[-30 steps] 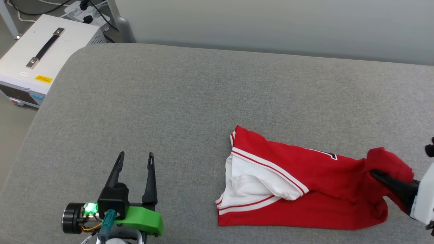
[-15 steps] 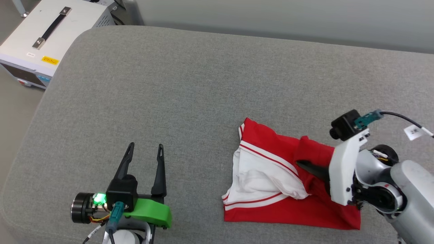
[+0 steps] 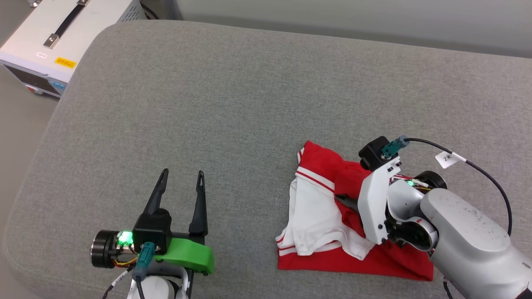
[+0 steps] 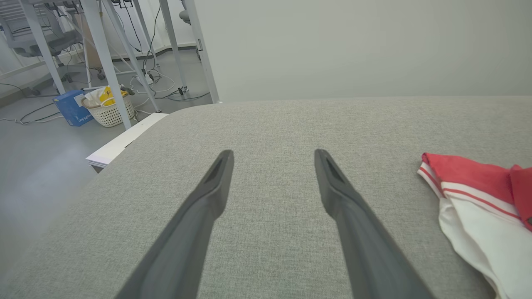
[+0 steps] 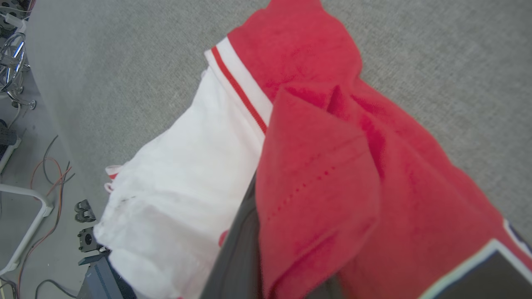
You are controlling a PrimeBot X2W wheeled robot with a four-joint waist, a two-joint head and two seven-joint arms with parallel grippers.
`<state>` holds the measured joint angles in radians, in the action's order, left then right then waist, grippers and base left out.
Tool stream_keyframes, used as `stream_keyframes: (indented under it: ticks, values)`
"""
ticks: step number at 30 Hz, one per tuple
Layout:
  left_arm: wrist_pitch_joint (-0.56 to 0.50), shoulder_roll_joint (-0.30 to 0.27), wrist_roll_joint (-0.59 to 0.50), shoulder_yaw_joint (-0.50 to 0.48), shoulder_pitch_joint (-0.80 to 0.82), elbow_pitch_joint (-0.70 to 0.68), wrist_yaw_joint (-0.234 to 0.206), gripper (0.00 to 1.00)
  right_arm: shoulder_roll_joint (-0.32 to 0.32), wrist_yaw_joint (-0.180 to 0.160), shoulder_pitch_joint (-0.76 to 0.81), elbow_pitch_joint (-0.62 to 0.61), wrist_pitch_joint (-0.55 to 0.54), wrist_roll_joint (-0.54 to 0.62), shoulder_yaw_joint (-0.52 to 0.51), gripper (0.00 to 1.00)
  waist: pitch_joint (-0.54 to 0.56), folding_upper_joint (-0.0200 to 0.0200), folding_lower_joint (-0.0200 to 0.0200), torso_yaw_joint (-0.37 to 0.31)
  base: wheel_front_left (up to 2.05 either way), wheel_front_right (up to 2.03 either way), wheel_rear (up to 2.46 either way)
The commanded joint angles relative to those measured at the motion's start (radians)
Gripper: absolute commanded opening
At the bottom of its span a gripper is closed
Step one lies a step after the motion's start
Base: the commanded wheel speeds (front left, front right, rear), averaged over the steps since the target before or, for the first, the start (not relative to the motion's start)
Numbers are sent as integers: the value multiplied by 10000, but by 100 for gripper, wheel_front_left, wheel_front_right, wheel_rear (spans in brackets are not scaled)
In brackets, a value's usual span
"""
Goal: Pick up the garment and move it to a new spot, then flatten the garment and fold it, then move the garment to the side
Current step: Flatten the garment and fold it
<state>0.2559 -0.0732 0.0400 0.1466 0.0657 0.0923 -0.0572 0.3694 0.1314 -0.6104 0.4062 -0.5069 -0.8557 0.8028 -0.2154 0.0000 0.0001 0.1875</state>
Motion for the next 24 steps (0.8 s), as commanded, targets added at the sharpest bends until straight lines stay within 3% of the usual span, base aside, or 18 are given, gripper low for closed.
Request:
stream_keyframes:
  ticks: [1, 2, 3, 10, 17, 24]
  values:
    - [59, 42, -91, -31, 160, 43, 26, 100, -6, -7, -161, 204, 257, 87, 111, 29, 27, 0, -1, -18, 0, 0, 0]
    - [59, 45, -94, -38, 147, 53, 30, 100, 4, -7, -183, 275, 419, 96, 155, 69, 50, 0, -1, -35, 0, 0, 0]
    - [59, 47, -100, -57, 121, 64, 30, 100, 27, -7, -209, 322, 645, 109, 192, 100, 91, 0, -1, -71, 0, 0, 0]
    - [59, -26, -158, -214, -52, 90, 32, 100, 777, -7, -26, -677, 2238, 52, 122, 100, 440, 0, -1, -390, 0, 0, 0]
    - [59, -95, -208, -288, -240, -6, 21, 100, 1693, -7, 557, -1694, 3903, 886, -1542, 100, 709, 0, -1, -833, 0, 0, 0]
    - [59, -139, -203, -368, -355, -123, 18, 100, 1123, -7, 1845, -2089, 5866, 3196, -4096, 100, 873, 0, -1, -1215, 0, 0, 0]
